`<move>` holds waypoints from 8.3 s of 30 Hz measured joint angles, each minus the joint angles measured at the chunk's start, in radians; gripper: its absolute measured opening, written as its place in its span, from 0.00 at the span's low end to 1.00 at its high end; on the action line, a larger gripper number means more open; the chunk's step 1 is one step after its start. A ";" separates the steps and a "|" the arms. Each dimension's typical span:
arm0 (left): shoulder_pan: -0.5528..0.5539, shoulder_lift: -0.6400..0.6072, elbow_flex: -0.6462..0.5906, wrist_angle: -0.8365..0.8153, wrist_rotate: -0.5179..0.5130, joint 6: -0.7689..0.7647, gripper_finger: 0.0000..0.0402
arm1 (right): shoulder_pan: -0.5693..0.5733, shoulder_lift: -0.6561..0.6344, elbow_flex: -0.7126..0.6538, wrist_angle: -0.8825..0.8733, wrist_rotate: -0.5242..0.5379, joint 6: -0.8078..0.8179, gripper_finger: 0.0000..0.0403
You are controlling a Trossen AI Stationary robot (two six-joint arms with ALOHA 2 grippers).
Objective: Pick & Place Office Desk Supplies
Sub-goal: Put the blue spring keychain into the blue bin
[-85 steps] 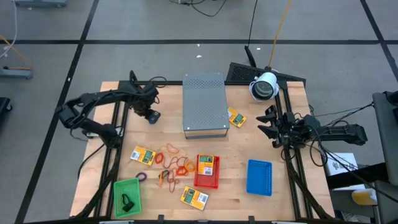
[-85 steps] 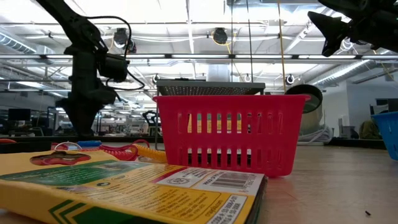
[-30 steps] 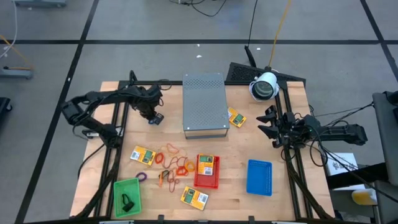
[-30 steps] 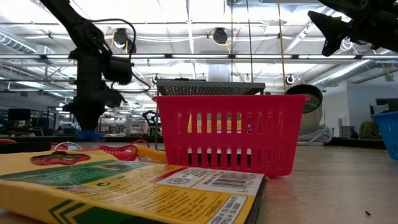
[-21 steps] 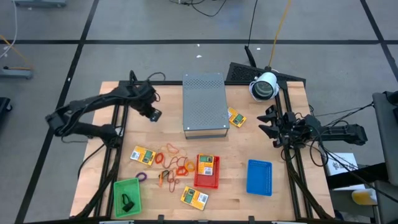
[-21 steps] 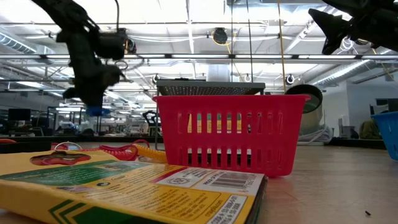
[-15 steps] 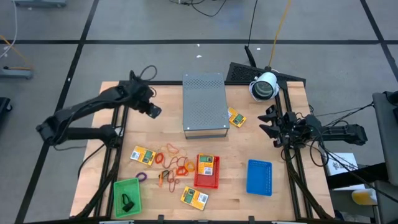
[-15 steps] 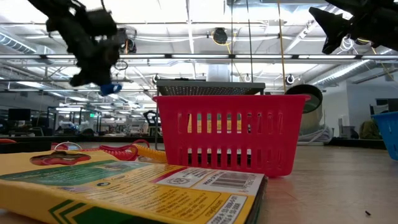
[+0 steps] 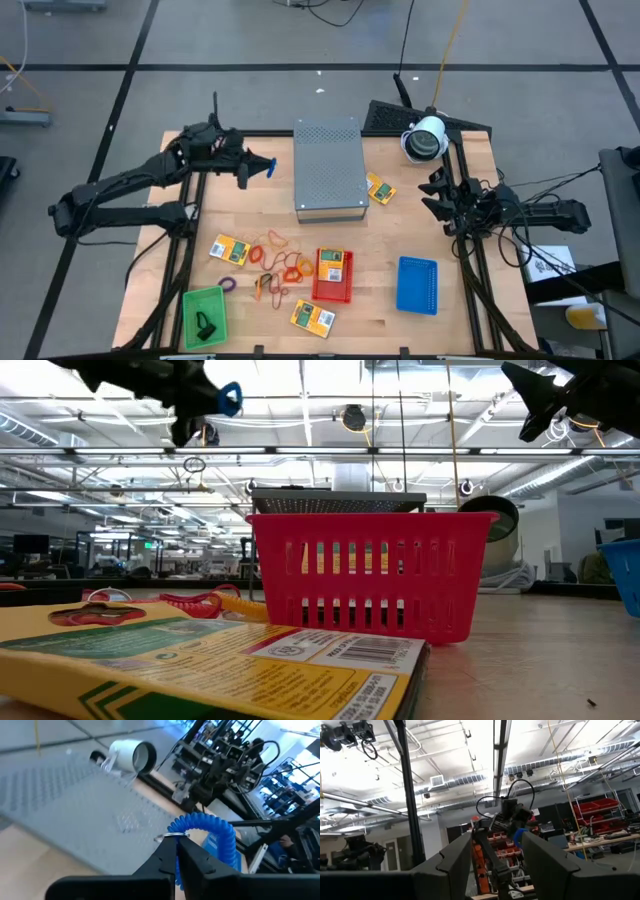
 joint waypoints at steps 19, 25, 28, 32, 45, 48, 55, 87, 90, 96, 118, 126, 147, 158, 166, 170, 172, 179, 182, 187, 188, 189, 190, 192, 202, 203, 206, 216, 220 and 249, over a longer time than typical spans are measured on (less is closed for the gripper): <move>-0.242 0.495 0.000 0.714 -0.343 0.151 0.02 | 0.000 0.315 0.061 0.153 0.004 -0.019 0.42; -0.269 0.574 0.039 0.736 -0.399 0.155 0.01 | 0.000 0.532 0.160 0.118 0.088 -0.019 0.42; -0.296 0.592 0.086 0.700 -0.440 0.206 0.02 | 0.002 0.631 0.222 0.108 0.107 -0.026 0.42; -0.339 0.608 0.159 0.621 -0.549 0.280 0.01 | 0.021 0.744 0.321 0.121 0.112 -0.070 0.42; -0.438 0.619 0.230 0.556 -0.900 0.370 0.01 | 0.042 0.946 0.502 0.116 0.276 -0.168 0.42; -0.443 0.626 0.230 0.572 -0.909 0.376 0.02 | 0.042 0.972 0.508 0.128 0.296 -0.168 0.42; -0.443 0.697 0.230 0.652 -0.796 0.368 0.02 | 0.039 1.033 0.537 0.168 0.297 -0.171 0.42; -0.443 0.743 0.230 0.780 -0.712 0.366 0.02 | 0.037 1.043 0.541 0.167 0.321 -0.168 0.42; -0.441 0.743 0.230 0.788 -0.670 0.365 0.01 | 0.037 1.043 0.541 0.167 0.317 -0.169 0.42; -0.441 0.743 0.230 0.821 -0.674 0.372 0.02 | 0.037 1.043 0.541 0.167 0.316 -0.166 0.42; -0.448 0.857 0.380 0.719 -0.706 0.385 0.02 | 0.037 1.041 0.541 0.186 0.317 -0.169 0.42; -0.448 0.857 0.380 0.706 -0.705 0.377 0.03 | 0.037 1.042 0.541 0.179 0.317 -0.172 0.42; -0.449 0.856 0.380 0.683 -0.676 0.397 0.14 | 0.037 1.042 0.540 0.164 0.314 -0.218 0.02; -0.452 0.856 0.380 0.664 -0.677 0.434 0.16 | 0.040 1.043 0.540 0.155 0.311 -0.218 0.01; -0.447 0.820 0.380 0.592 -0.678 0.417 0.41 | 0.040 1.043 0.540 0.159 0.299 -0.218 0.01; -0.439 0.795 0.380 0.519 -0.670 0.410 0.52 | 0.040 1.043 0.540 0.167 0.314 -0.221 0.01; -0.439 0.784 0.380 0.494 -0.670 0.410 0.55 | 0.039 1.040 0.540 0.168 0.313 -0.224 0.01; -0.441 0.707 0.380 0.386 -0.646 0.415 0.59 | 0.039 0.983 0.540 0.157 0.283 -0.249 0.01; -0.441 0.662 0.380 0.331 -0.646 0.416 0.60 | 0.040 0.938 0.540 0.115 0.247 -0.253 0.01; -0.440 0.574 0.381 0.204 -0.646 0.415 0.60 | 0.039 0.851 0.540 -0.004 0.169 -0.219 0.01; -0.440 0.556 0.381 0.170 -0.647 0.413 0.60 | 0.039 0.833 0.540 -0.031 0.143 -0.207 0.01; -0.441 0.540 0.381 0.138 -0.647 0.407 0.60 | 0.039 0.815 0.540 -0.058 0.110 -0.194 0.01; -0.441 0.524 0.381 0.108 -0.647 0.397 0.60 | 0.039 0.799 0.540 -0.080 0.069 -0.182 0.01; -0.443 0.499 0.381 0.061 -0.645 0.374 0.60 | 0.039 0.760 0.540 -0.140 -0.023 -0.159 0.00; -0.458 0.451 0.381 -0.039 -0.431 0.259 0.60 | 0.039 0.561 0.540 -0.559 -0.394 -0.095 0.00; -0.463 0.451 0.381 -0.039 -0.425 0.256 0.60 | 0.039 0.543 0.541 -0.602 -0.433 -0.089 0.00; -0.475 0.456 0.381 -0.040 -0.423 0.234 0.60 | 0.039 0.501 0.541 -0.713 -0.560 -0.074 0.00; -0.512 0.456 0.380 -0.040 -0.427 0.145 0.60 | 0.104 0.467 0.537 -1.067 -0.652 -0.015 0.00; -0.534 0.456 0.380 -0.034 -0.466 0.116 0.60 | 0.165 0.468 0.506 -1.070 -0.653 0.012 0.00; -0.557 0.456 0.380 0.013 -0.548 0.131 0.60 | 0.308 0.468 0.169 -0.704 -0.548 0.317 0.15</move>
